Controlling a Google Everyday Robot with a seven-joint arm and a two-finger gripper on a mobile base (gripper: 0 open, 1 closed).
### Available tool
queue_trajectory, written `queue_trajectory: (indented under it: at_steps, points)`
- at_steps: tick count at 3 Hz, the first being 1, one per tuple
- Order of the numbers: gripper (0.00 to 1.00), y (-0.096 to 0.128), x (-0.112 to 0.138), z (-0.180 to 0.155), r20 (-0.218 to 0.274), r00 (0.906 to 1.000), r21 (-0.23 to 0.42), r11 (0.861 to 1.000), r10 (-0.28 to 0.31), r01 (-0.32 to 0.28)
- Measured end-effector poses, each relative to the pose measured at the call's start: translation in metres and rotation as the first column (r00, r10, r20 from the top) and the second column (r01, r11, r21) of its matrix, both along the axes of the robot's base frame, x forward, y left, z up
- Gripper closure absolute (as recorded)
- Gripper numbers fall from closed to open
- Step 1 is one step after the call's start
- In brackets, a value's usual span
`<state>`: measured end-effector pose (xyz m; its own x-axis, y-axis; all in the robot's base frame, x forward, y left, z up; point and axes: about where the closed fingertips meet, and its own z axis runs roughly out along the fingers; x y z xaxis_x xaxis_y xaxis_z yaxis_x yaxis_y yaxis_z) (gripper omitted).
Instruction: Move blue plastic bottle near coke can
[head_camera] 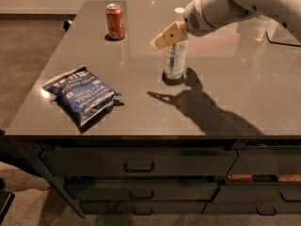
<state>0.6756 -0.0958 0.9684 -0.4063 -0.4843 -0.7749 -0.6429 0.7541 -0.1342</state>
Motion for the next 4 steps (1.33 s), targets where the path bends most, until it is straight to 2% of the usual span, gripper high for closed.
queue_trajectory:
  at_steps: [1,3,4]
  points:
    - [0.24,-0.001,0.005,-0.004,-0.004,1.0,0.0,1.0,0.001,-0.001]
    - [0.86,0.009,0.013,0.004,-0.012,0.9997,-0.018,1.0,0.022,-0.022]
    - [1.0,0.01,0.013,0.002,-0.014,0.9996,-0.017,1.0,0.024,-0.024]
